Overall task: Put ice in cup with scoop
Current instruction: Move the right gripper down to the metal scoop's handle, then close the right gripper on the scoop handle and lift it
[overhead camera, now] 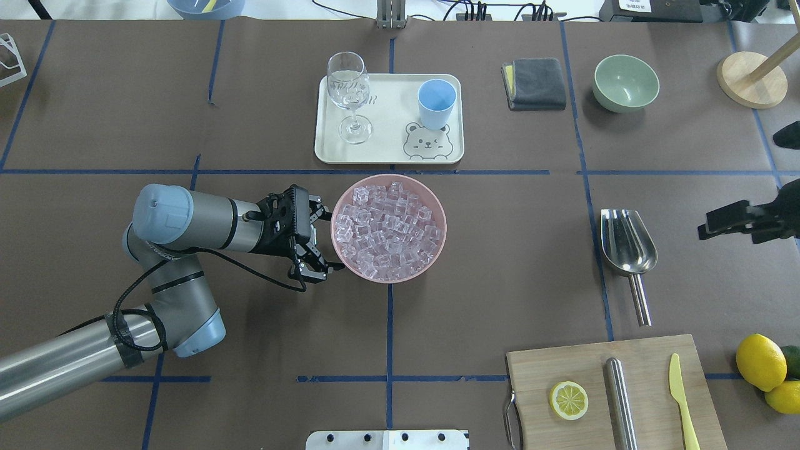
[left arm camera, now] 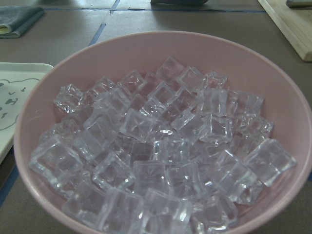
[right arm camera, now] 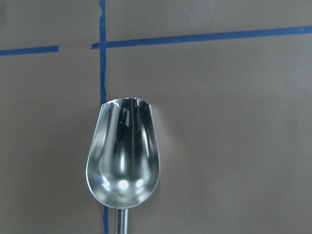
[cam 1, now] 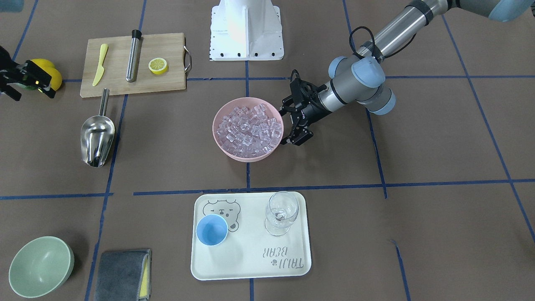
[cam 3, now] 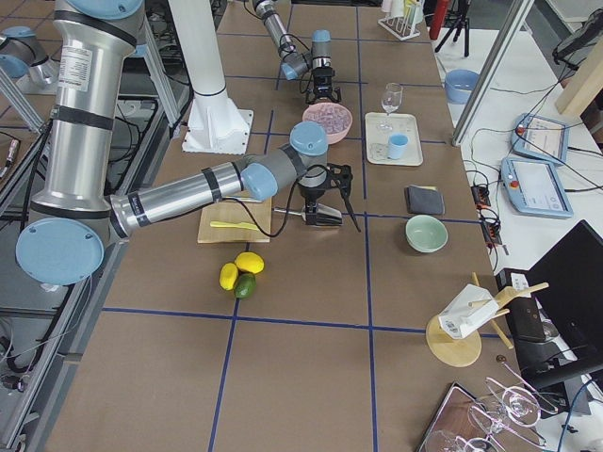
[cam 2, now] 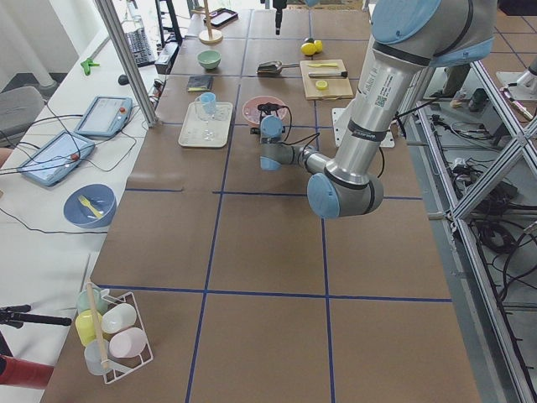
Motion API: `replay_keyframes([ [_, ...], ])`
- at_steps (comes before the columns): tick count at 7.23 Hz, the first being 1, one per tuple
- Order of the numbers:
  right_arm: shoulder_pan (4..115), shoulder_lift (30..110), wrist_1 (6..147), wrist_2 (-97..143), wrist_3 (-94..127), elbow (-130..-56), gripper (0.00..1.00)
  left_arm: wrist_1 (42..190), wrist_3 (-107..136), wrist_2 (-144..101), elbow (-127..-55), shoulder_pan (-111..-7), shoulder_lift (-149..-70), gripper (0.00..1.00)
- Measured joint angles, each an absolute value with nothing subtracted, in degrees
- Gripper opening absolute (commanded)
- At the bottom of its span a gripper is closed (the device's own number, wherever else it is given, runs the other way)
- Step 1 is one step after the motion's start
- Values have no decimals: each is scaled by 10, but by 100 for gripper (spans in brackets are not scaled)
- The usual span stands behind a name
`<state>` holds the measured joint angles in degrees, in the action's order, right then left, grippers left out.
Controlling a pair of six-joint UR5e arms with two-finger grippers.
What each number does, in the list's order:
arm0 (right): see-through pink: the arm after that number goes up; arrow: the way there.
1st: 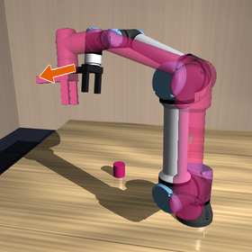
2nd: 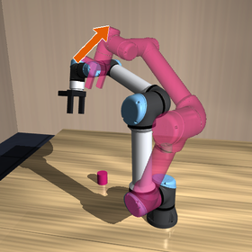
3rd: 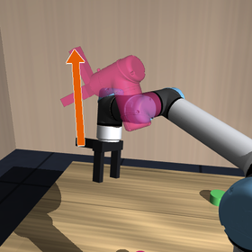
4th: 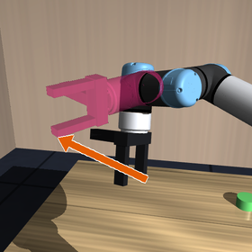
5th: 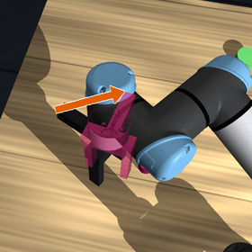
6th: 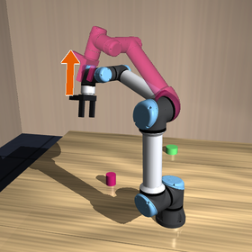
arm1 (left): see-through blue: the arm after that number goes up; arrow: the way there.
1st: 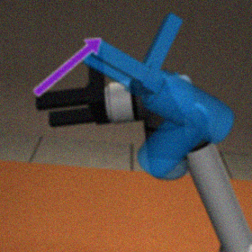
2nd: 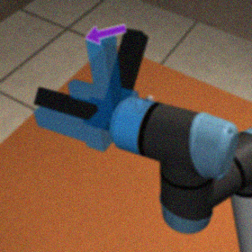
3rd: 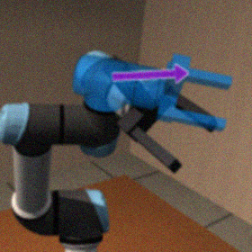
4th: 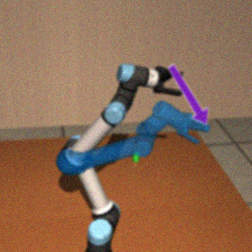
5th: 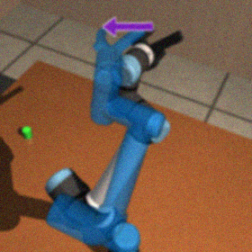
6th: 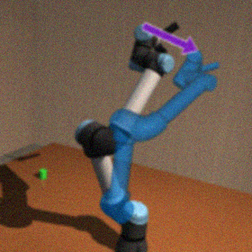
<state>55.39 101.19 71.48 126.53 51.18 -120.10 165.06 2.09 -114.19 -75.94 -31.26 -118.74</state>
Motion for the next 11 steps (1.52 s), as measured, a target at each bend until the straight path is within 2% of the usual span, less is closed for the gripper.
replay_keyframes([
  [2,427,1004,690,1153,598,-1199,100,1651,20,-1142,-759,-313,-1187,100],
  [4,355,986,686,1095,674,-1186,100,1651,20,-1142,-759,-313,-1187,100],
  [5,339,981,685,1088,686,-1177,91,1651,20,-1142,-759,-313,-1187,100],
  [6,330,979,685,1086,690,-1171,80,1651,20,-1142,-759,-313,-1187,100],
  [7,324,978,686,1085,691,-1165,50,1651,20,-1142,-759,-313,-1187,100],
  [8,319,978,686,1085,692,-1160,12,1651,20,-1142,-760,-313,-1187,100],
  [9,317,978,687,1087,691,-1158,2,1652,20,-1142,-760,-313,-1187,100],
  [11,317,982,689,1092,686,-1158,0,1652,20,-1142,-760,-313,-1187,100],
])
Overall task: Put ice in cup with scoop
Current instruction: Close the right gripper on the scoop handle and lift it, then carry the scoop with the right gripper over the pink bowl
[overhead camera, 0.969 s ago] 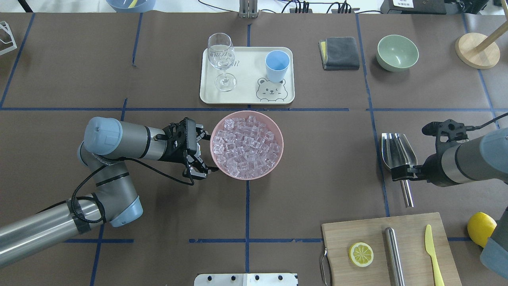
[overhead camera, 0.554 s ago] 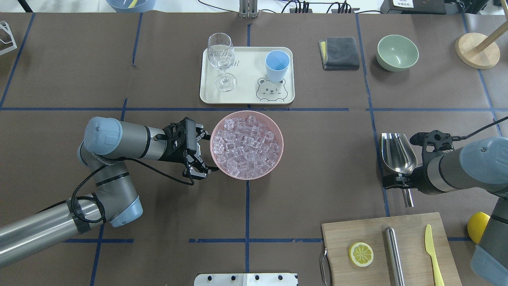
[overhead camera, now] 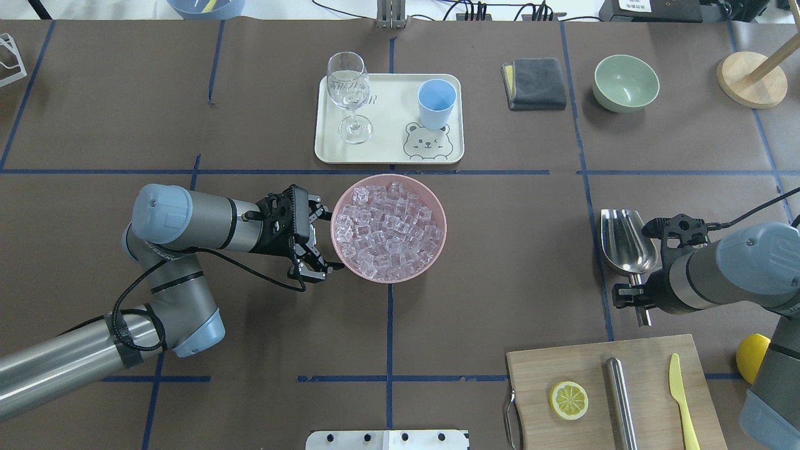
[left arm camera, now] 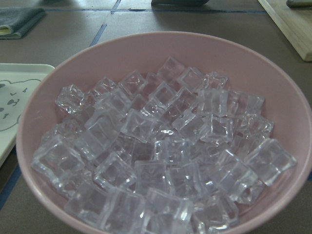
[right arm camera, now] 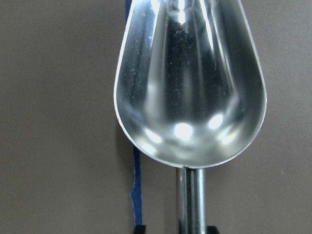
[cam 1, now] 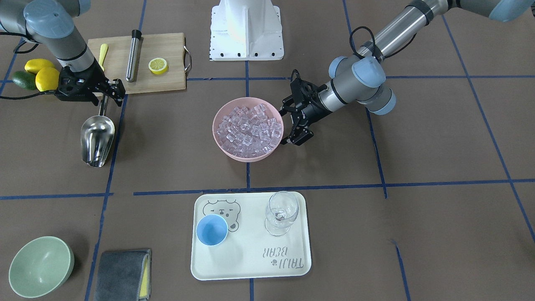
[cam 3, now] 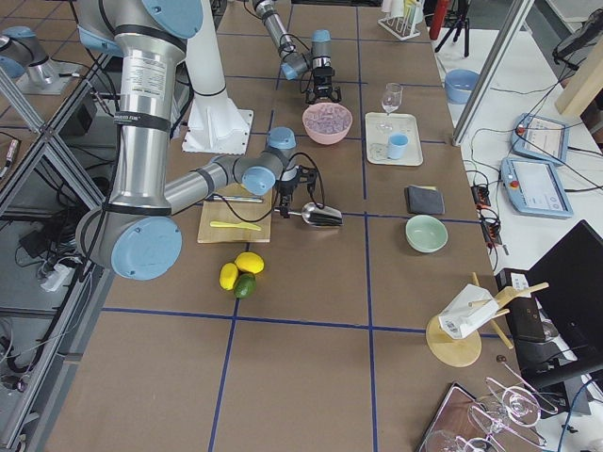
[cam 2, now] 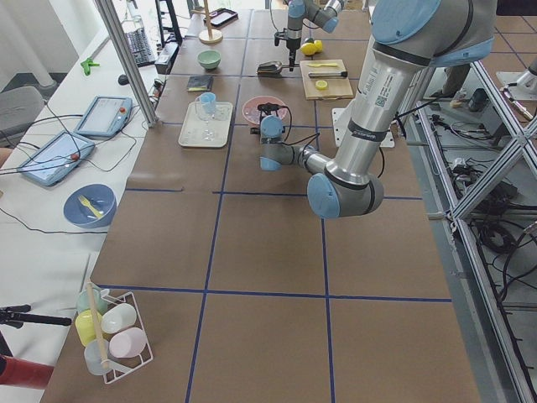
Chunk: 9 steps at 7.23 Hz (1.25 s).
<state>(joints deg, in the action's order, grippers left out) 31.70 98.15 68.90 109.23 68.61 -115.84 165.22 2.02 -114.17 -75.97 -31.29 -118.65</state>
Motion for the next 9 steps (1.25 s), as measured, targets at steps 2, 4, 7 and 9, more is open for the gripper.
replay_keyframes([
  [2,321,984,690,1097,682,-1165,0,1652,20,-1142,-759,-313,-1187,100],
  [4,332,985,691,1098,681,-1190,0,1652,20,-1142,-760,-313,-1187,100],
  [7,351,982,702,1098,554,-1216,0,1652,20,-1142,-760,-313,-1187,100],
  [9,369,979,708,1095,357,-1227,0,1653,21,-1142,-760,-313,-1187,100],
])
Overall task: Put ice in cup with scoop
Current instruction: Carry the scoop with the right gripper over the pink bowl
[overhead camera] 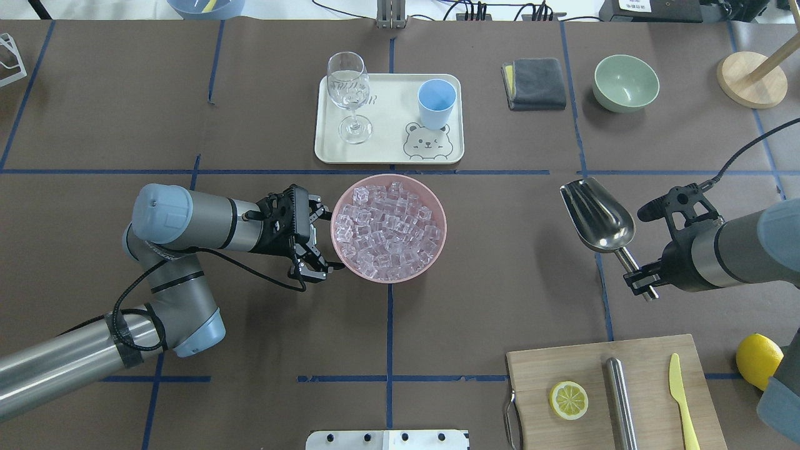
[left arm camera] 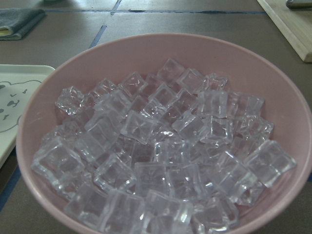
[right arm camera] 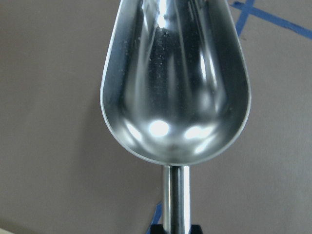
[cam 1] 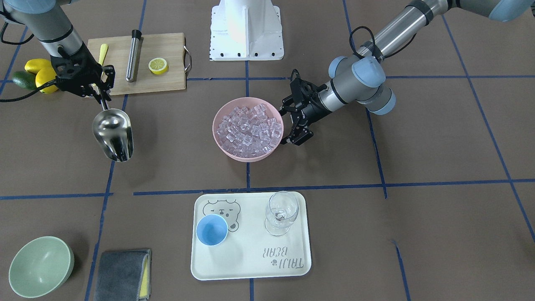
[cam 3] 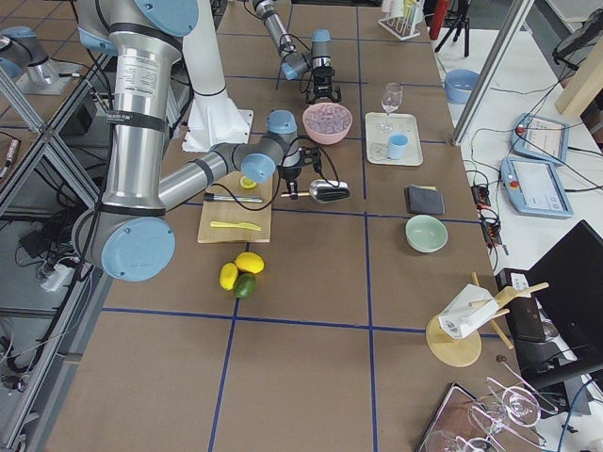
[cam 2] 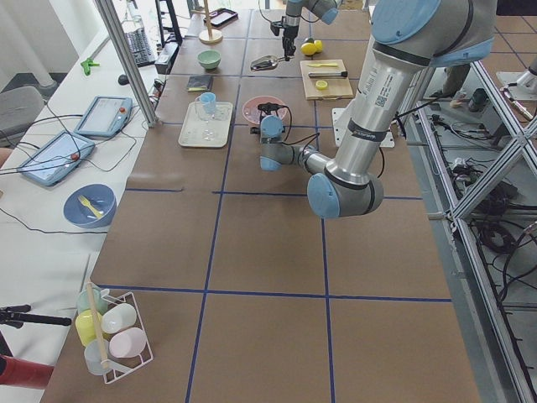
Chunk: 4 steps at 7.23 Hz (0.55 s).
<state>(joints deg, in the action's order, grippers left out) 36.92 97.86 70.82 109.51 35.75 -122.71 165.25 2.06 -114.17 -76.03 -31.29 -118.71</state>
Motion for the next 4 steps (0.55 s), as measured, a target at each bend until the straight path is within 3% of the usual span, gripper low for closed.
replay_keyframes([
  [2,392,961,765,1098,177,-1250,0,1653,20,-1142,-760,-313,-1187,100],
  [4,409,874,929,1099,81,-1281,0,1653,20,-1142,-760,-313,-1187,100],
])
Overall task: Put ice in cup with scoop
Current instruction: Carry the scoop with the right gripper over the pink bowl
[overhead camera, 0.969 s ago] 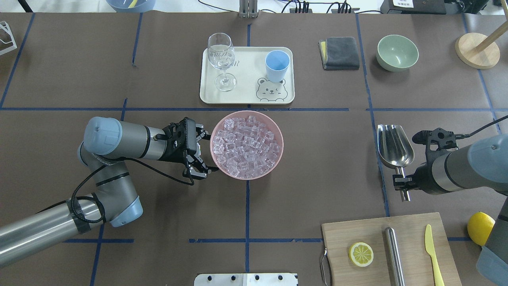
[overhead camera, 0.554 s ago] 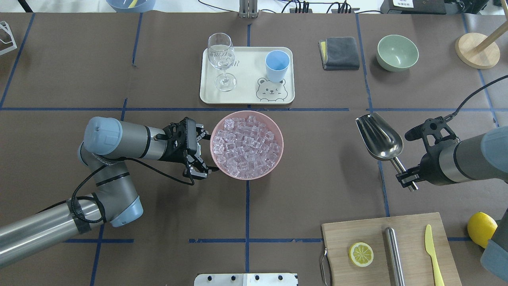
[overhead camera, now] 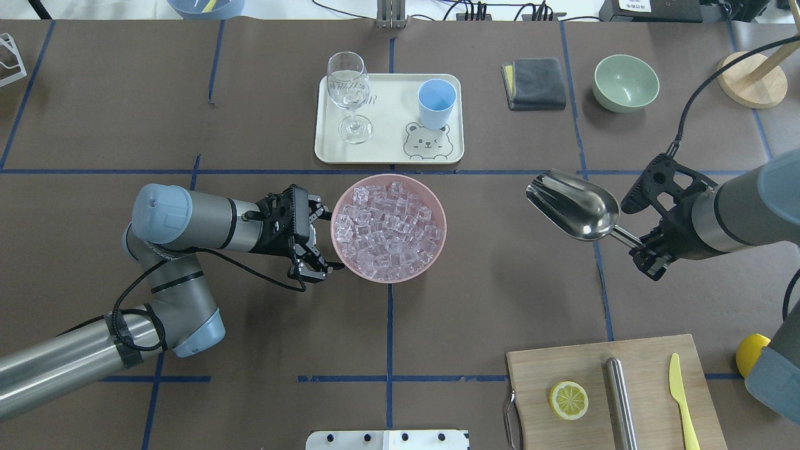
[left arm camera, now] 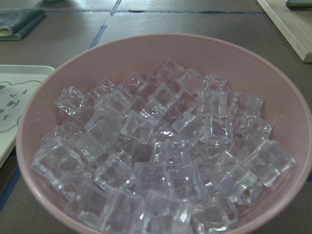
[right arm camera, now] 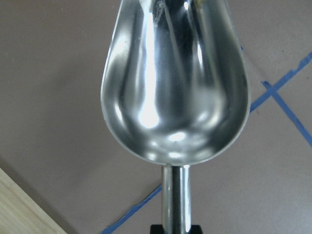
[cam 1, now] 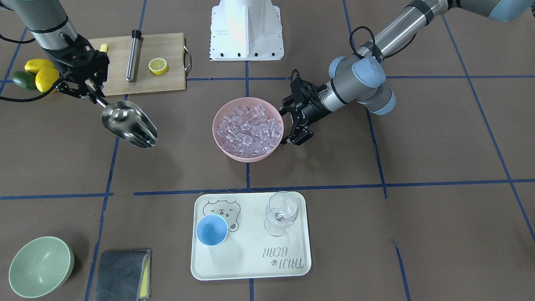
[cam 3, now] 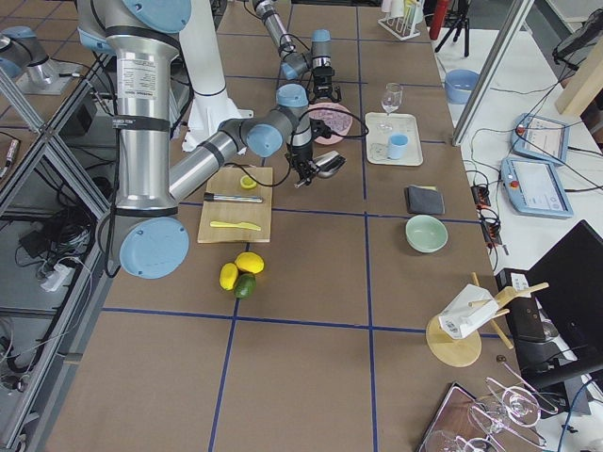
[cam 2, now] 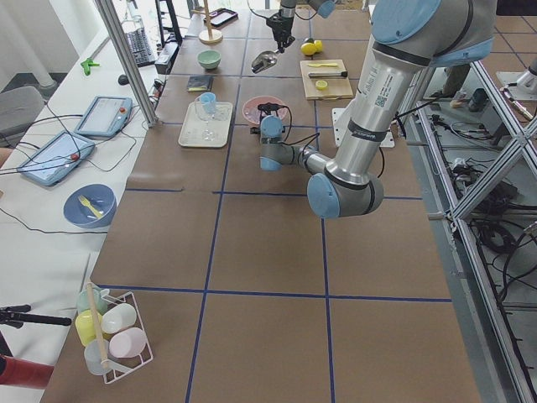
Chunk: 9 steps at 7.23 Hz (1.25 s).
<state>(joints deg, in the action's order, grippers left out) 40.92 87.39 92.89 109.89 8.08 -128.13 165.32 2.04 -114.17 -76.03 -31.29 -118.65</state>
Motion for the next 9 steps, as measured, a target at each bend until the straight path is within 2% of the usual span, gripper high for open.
replay_keyframes([
  [3,388,657,1231,1084,62,-1286,0,1653,21,-1142,-760,-313,-1187,100],
  [6,372,511,1391,1061,-4,-1228,0,1654,20,-1142,-760,-313,-1187,100],
  [9,367,400,1488,1049,-85,-1127,0,1654,21,-1142,-760,-313,-1187,100],
])
